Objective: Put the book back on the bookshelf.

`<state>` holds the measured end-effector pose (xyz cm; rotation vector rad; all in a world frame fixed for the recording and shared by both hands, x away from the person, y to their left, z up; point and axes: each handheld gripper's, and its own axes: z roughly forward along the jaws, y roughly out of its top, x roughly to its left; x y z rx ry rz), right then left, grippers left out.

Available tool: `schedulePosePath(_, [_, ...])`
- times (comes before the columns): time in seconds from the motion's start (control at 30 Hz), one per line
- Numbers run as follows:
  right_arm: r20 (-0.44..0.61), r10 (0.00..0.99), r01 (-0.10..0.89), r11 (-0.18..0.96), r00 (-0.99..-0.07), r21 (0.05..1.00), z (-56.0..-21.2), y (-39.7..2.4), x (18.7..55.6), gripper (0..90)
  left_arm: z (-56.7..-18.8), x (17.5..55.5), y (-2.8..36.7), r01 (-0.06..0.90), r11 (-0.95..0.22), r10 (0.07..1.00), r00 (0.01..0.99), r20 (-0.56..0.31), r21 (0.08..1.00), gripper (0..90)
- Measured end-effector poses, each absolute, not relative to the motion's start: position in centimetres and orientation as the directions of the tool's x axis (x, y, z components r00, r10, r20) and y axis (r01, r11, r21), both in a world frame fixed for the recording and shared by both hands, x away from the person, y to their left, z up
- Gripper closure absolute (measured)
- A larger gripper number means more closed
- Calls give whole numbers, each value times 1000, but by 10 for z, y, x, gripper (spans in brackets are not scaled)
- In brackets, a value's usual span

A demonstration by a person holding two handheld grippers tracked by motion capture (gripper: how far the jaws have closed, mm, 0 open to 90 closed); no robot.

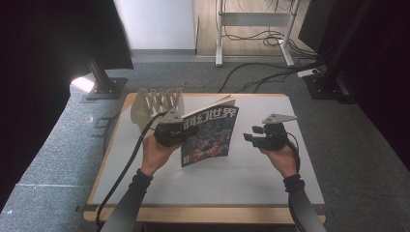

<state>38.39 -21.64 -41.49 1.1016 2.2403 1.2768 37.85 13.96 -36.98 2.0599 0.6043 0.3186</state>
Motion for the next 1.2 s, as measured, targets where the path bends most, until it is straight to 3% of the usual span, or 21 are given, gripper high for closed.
schedulePosePath(0.43, [62, 796, 505, 320, -602, 801, -468, -224, 377, 137, -353, 364, 169, 316, -433, 580, 814, -7, 844, 827])
schedulePosePath(0.67, [50, 819, 542, 331, -572, 772, -494, -222, 372, 12, -343, 356, 192, 330, -405, 611, 792, -16, 853, 827])
schedulePosePath(1.2, [32, 839, 590, 354, -543, 725, -533, -223, 361, 1, -328, 344, 244, 371, -348, 711, 703, -16, 861, 826])
